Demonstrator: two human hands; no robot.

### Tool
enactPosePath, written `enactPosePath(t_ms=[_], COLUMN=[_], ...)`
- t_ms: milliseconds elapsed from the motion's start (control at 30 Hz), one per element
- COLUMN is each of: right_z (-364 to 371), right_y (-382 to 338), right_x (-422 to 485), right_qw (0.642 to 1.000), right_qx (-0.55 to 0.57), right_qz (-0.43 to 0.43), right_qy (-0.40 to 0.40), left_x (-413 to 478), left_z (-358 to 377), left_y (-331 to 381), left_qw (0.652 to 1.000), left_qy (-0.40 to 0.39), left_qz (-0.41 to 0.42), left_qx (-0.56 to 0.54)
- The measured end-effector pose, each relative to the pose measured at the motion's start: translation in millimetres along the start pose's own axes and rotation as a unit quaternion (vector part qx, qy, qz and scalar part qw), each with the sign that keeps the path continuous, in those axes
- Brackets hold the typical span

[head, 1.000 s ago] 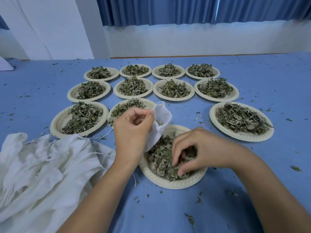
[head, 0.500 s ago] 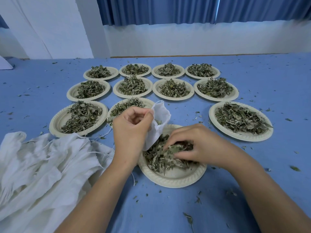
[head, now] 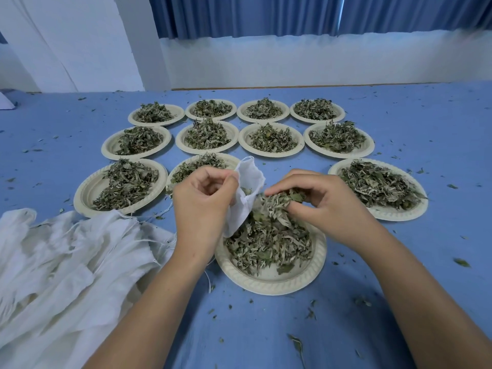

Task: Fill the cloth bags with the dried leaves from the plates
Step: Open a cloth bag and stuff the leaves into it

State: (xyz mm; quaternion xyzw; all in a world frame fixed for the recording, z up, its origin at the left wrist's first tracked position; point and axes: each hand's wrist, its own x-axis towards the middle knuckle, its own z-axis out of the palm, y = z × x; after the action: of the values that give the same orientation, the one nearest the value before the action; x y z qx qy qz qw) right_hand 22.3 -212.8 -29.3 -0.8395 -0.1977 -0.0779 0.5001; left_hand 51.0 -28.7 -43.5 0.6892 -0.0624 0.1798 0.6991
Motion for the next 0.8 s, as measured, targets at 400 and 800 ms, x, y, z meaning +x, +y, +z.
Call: enactPosePath(t_ms=[400,800], right_z=[6,23], right_y=[-1,6], right_x=[0,2], right_qw=[0.976,0.965], right_qx=[0.1,-0.148], right_qz=[-0.081,-0.138], right_qy=[0.173,0.166], left_x=[-5,-10], left_z=[4,5], left_y=[-3,-4], left_qw=[0.997,0.995], left_qy=[-0.068,-0.086], left_qz=[0.01,0.043], left_qx=[0.045,0.027])
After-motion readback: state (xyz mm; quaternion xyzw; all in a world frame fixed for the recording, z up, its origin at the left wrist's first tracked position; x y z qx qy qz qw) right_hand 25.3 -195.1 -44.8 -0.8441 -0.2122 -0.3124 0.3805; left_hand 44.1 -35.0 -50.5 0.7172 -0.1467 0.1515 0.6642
